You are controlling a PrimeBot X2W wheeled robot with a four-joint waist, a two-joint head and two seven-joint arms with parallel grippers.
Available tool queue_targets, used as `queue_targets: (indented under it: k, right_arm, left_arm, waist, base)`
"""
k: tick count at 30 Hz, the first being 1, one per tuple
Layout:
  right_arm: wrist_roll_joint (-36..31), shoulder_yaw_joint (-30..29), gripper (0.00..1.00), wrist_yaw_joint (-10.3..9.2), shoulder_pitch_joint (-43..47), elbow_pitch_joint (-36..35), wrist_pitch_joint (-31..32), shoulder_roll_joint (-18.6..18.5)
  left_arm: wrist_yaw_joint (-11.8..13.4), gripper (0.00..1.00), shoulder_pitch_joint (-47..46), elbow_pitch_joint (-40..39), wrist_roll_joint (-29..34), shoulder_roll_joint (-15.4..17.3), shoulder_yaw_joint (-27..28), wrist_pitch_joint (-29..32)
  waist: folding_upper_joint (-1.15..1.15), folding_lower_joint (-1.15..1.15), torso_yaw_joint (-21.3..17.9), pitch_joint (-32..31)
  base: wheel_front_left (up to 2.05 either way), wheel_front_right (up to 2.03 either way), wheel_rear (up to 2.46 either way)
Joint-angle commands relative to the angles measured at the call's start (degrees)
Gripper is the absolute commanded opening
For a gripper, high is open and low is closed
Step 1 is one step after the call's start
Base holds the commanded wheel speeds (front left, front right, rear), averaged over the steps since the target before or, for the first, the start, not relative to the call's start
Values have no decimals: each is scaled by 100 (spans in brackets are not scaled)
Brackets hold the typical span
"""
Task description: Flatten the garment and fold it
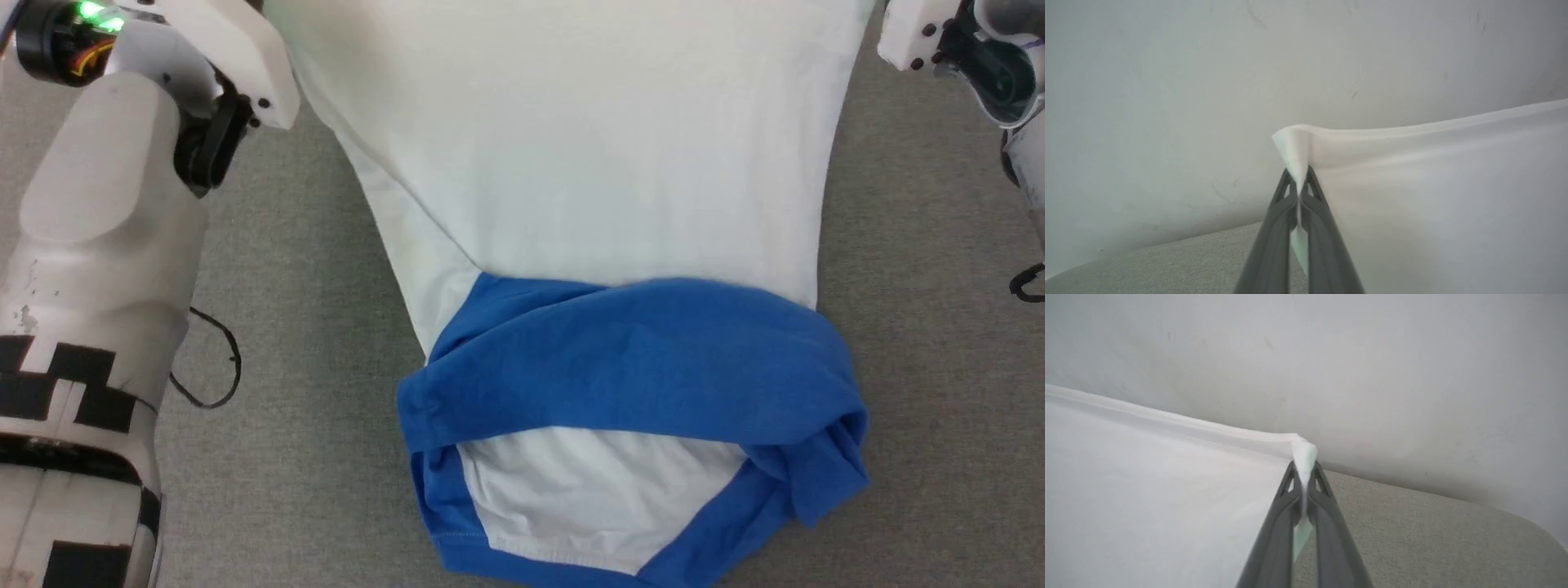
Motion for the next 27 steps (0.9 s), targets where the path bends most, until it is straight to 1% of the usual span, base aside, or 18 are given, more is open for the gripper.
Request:
queue_targets:
  k: [1, 5, 8, 10, 12, 15, 17, 20, 22, 24, 27]
  right_arm:
    - [22, 129, 0, -15, 84, -112, -216, -135]
    - [143, 505, 0, -15, 601, -587, -673, -276]
    - [280, 783, 0, -15, 1273, -1051, -862, -461]
    - [397, 901, 0, -15, 1812, -1428, -927, -638]
    - [480, 950, 0, -15, 2351, -1824, -950, -842]
    - [629, 815, 0, -15, 3177, -2447, -915, -1118]
    - [656, 668, 0, -15, 3721, -2859, -801, -1277]
    - [644, 322, 0, -15, 4541, -3472, -616, -1405]
    - [600, 26, 0, -15, 5115, -3828, -473, -1409]
    - [522, -336, 0, -15, 5685, -4102, -342, -1334]
    - [395, -931, 0, -15, 6522, -4423, -153, -1078]
  left_arm:
    - [95, 0, 31, 55, -27, 130, 76, -188]
    - [87, 0, 567, -102, -234, 190, 225, -494]
    - [74, 0, 1350, -410, -453, 250, 312, -526]
    - [138, 0, 1968, -787, -549, 311, 341, -540]
    - [266, 0, 2642, -1271, -661, 367, 380, -494]
    - [637, 0, 3704, -2245, -795, 505, 484, -415]
    - [948, 0, 4440, -2980, -869, 631, 566, -306]
    - [1460, 0, 5528, -4121, -977, 786, 686, -84]
    - [1761, 0, 6175, -4783, -1018, 870, 717, 82]
    - [2009, 0, 6737, -5332, -1067, 904, 712, 233]
    - [2321, 0, 7429, -5951, -1078, 944, 637, 436]
  waist:
    - [0, 0, -170, -265]
    - [0, 0, -237, -569]
    - [0, 0, -256, -856]
    - [0, 0, -257, -1028]
    - [0, 0, -272, -1171]
    - [0, 0, -305, -1334]
    - [0, 0, -342, -1411]
    - [0, 0, -395, -1485]
    - [0, 0, -423, -1531]
    - [0, 0, -437, -1566]
    - [0, 0, -445, -1624]
  base:
    - [0, 0, 0]
    - [0, 0, 0]
    - [0, 0, 0]
    - [0, 0, 0]
    - [0, 0, 0]
    - [0, 0, 0]
    - [0, 0, 0]
    - [0, 0, 0]
    - [0, 0, 0]
    - [0, 0, 0]
    - [0, 0, 0]
